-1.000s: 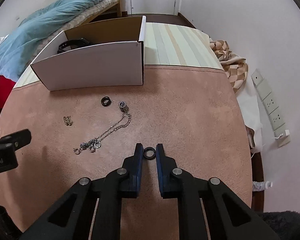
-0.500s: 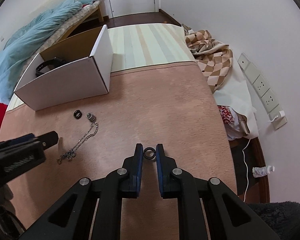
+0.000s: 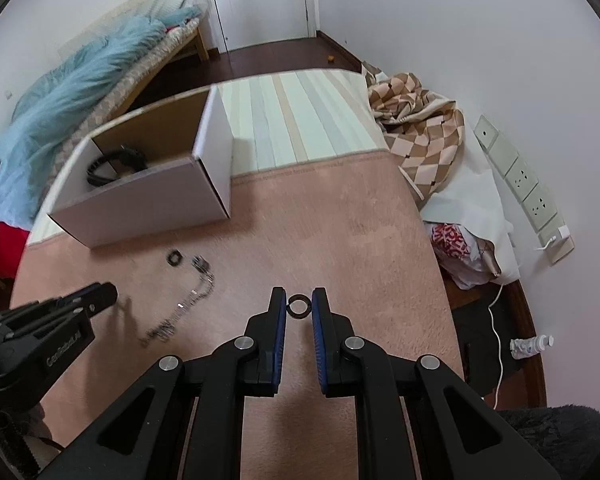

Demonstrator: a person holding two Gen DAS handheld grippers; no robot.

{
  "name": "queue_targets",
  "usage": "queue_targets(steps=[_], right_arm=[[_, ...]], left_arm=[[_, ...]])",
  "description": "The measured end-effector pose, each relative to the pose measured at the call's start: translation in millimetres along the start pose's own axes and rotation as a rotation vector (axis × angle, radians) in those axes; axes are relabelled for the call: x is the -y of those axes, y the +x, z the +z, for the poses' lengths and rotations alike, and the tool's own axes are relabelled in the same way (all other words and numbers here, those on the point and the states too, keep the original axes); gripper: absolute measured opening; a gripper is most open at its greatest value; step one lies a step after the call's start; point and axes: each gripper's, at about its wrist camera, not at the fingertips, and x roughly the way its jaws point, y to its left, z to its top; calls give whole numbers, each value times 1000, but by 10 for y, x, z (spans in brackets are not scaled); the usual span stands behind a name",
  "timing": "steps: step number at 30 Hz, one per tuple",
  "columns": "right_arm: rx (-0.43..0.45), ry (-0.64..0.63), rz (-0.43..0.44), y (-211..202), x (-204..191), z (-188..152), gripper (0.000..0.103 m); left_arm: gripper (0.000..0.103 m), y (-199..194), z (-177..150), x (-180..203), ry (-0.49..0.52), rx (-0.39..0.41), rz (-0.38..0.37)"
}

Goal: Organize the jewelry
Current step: 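Grasp the small gold earring with the left tool while the right tool lifts the ring toward the box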

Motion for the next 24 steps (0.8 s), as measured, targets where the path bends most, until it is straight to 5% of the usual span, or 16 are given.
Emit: queue_targets(steps=[9,15,24], right_arm=[[41,33,145,-365,-182,393,13],[43,-3,232,-374,-481,870,13],[-129,-54,260,271,-772,1553,13]], left_arm=[[6,-496,290,-479,-100,34,-84],[6,-772,763,-536,-89,95,-124],[6,-479,1424,-574,-53,35,-133]])
